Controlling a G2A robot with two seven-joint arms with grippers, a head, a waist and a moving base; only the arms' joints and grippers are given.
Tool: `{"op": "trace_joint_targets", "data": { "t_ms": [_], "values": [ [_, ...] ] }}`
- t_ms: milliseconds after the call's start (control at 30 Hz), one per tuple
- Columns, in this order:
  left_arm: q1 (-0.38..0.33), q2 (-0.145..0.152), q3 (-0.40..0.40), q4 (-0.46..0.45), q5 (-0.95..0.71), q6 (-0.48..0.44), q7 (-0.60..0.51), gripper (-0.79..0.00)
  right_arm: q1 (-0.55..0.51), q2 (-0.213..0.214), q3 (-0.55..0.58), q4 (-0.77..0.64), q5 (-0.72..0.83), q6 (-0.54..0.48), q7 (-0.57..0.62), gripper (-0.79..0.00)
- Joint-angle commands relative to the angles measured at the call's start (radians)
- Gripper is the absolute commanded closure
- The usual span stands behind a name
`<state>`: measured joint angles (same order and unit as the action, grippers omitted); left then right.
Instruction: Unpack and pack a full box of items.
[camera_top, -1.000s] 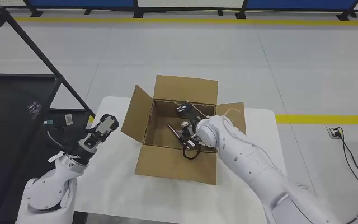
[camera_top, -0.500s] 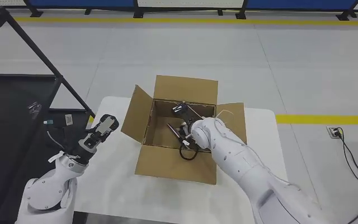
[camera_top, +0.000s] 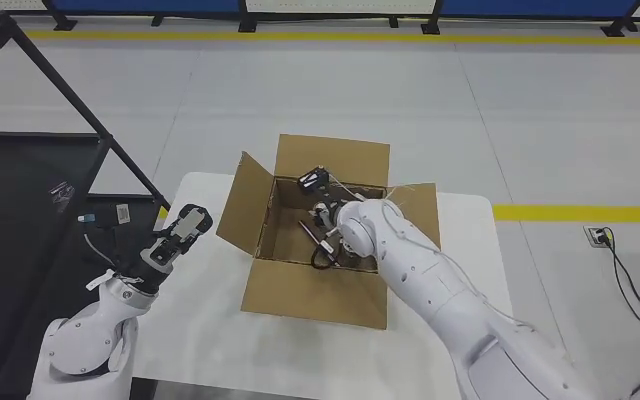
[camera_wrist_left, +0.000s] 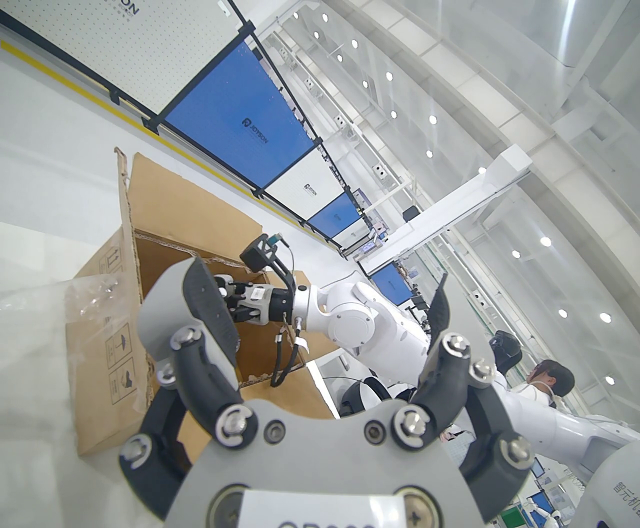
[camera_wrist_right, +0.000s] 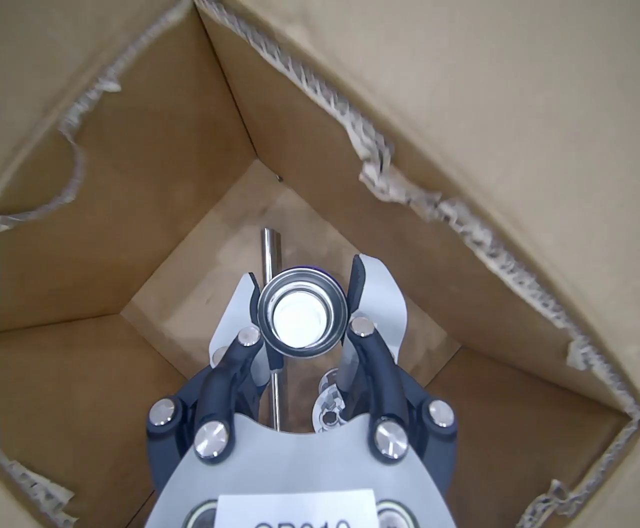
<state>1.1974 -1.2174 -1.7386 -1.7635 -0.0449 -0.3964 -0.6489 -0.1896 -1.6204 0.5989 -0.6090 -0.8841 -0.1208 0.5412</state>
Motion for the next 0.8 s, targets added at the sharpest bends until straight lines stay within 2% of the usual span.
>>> {"op": "trace_joint_targets", "data": {
  "t_ms": [0,100,200,367,467,600,767],
  "values": [
    [0.0,0.0,0.0,0.0,0.0,0.0,0.0,-0.785,-0.014,0.024,0.023,-0.087,-0.023,-0.018,0.04,0.0],
    [0.0,0.0,0.0,0.0,0.0,0.0,0.0,-0.785,-0.074,0.072,0.076,-0.281,-0.073,-0.013,0.13,0.0],
    [0.0,0.0,0.0,0.0,0.0,0.0,0.0,-0.785,-0.177,0.13,0.16,-0.521,-0.152,0.017,0.222,0.0],
    [0.0,0.0,0.0,0.0,0.0,0.0,0.0,-0.785,-0.412,0.214,0.346,-0.943,-0.362,0.148,0.363,0.0],
    [0.0,0.0,0.0,0.0,0.0,0.0,0.0,-0.785,-0.549,0.246,0.464,-1.138,-0.501,0.245,0.414,0.0],
    [0.0,0.0,0.0,0.0,0.0,0.0,0.0,-0.785,-0.69,0.27,0.597,-1.325,-0.68,0.365,0.459,0.0],
    [0.0,0.0,0.0,0.0,0.0,0.0,0.0,-0.785,-0.786,0.281,0.739,-1.387,-0.767,0.452,0.491,0.0]
  ]
}}
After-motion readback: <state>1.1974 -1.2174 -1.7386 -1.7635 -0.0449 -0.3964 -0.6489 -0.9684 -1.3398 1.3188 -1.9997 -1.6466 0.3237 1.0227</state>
